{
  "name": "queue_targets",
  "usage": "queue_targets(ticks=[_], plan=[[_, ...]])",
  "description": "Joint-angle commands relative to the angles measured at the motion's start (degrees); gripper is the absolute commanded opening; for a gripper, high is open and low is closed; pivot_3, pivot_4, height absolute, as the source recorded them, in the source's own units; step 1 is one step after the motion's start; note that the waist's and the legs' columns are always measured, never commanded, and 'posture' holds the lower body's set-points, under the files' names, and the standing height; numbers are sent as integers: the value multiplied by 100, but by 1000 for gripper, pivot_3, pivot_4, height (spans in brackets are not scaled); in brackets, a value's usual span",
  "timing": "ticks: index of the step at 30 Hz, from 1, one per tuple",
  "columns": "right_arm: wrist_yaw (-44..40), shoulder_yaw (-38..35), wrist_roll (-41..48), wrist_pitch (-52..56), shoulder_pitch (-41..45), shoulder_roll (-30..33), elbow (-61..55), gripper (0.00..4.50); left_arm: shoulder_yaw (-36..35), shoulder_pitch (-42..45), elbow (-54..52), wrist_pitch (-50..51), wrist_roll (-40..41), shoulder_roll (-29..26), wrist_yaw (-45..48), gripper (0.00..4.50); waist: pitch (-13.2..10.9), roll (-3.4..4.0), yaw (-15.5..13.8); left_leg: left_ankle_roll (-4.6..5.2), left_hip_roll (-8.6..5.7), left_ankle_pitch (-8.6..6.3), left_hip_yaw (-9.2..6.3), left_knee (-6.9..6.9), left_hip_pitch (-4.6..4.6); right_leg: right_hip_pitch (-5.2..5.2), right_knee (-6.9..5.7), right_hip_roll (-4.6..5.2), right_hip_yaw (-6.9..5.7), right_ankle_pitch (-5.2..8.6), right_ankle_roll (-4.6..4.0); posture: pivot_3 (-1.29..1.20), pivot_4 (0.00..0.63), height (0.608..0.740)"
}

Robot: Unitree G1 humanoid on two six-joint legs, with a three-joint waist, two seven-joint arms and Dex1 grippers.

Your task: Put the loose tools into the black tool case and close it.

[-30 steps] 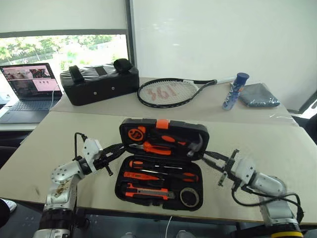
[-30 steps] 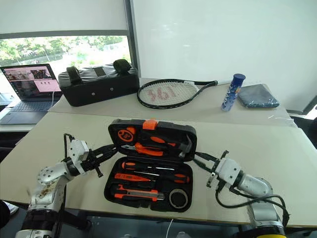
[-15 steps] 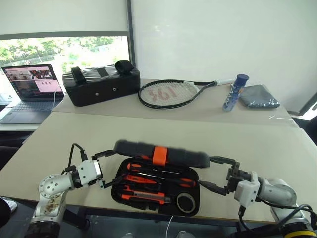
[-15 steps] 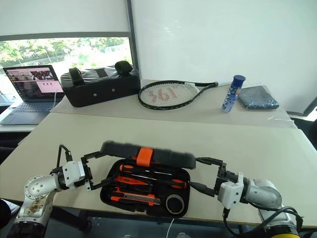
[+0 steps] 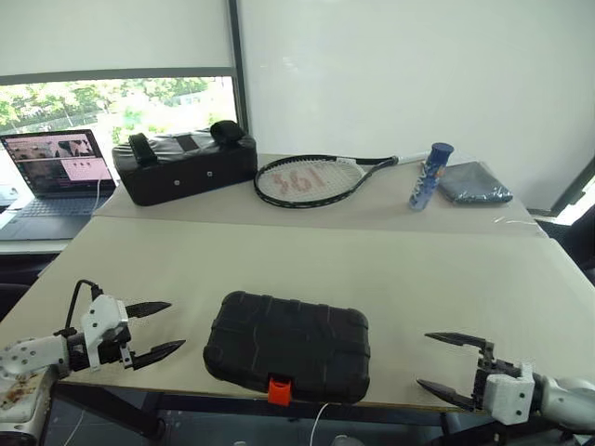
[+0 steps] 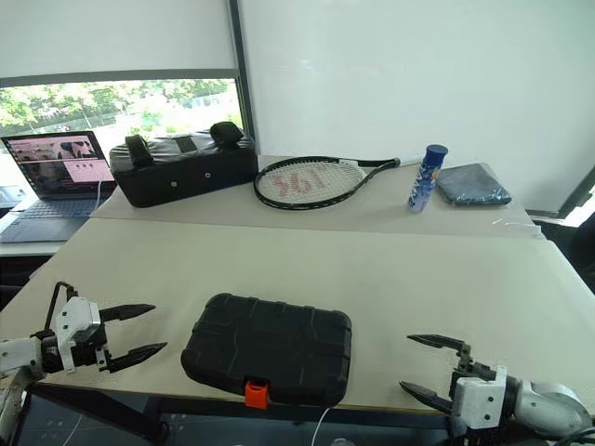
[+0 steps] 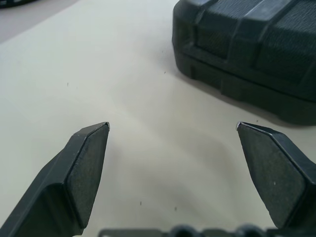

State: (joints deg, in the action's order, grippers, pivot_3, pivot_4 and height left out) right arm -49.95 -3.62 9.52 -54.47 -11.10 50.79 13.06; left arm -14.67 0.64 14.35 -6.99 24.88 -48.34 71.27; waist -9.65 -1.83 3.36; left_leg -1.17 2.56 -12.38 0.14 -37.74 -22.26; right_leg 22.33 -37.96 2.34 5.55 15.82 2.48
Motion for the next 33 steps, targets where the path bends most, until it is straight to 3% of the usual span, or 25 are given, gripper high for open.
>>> queue_targets(ticks=[1,10,11,16,20,29,33], plan=[[-200,170,734,903,-244,197,-1011,3045,46,271,-192,194,175,52,134,3696,0,-1,-18,0,1,0,0,0,0,0,0,0,0,0,0,0,150,740],[-159,846,373,3204,-33,-85,-2373,20,829,504,-837,670,-175,345,68,306,0,-2,-74,-1,2,-1,0,0,-5,4,0,-3,1,0,-1,0,150,740],[-80,907,311,3535,100,-161,-2450,0,958,483,-895,675,-291,307,111,39,0,-3,-82,-1,2,-1,1,0,-6,4,1,-3,1,0,0,0,150,740],[4,1035,249,4151,729,-538,-2552,0,1261,347,-1319,1188,-269,262,211,39,-1,-4,-93,-1,0,-1,1,0,-9,5,7,-1,1,0,1,0,150,740],[21,1095,163,4615,1350,-794,-2366,0,1271,454,-1599,1546,-176,597,-158,39,-3,-6,-94,1,1,-2,0,-1,-13,7,10,0,-1,1,4,0,150,740],[138,1234,-498,4776,2928,-1538,-787,0,1182,1000,-1503,2096,-291,1344,-1047,39,-7,-12,-99,1,-4,-1,-4,-3,-25,19,9,-1,-3,-13,-7,0,150,740],[113,1201,-772,4498,3360,-1622,-122,0,1146,986,-1378,1999,-311,1384,-973,39,-6,-12,-84,1,-7,-1,-6,-5,-87,85,-3,0,0,-33,-33,0,150,740]])
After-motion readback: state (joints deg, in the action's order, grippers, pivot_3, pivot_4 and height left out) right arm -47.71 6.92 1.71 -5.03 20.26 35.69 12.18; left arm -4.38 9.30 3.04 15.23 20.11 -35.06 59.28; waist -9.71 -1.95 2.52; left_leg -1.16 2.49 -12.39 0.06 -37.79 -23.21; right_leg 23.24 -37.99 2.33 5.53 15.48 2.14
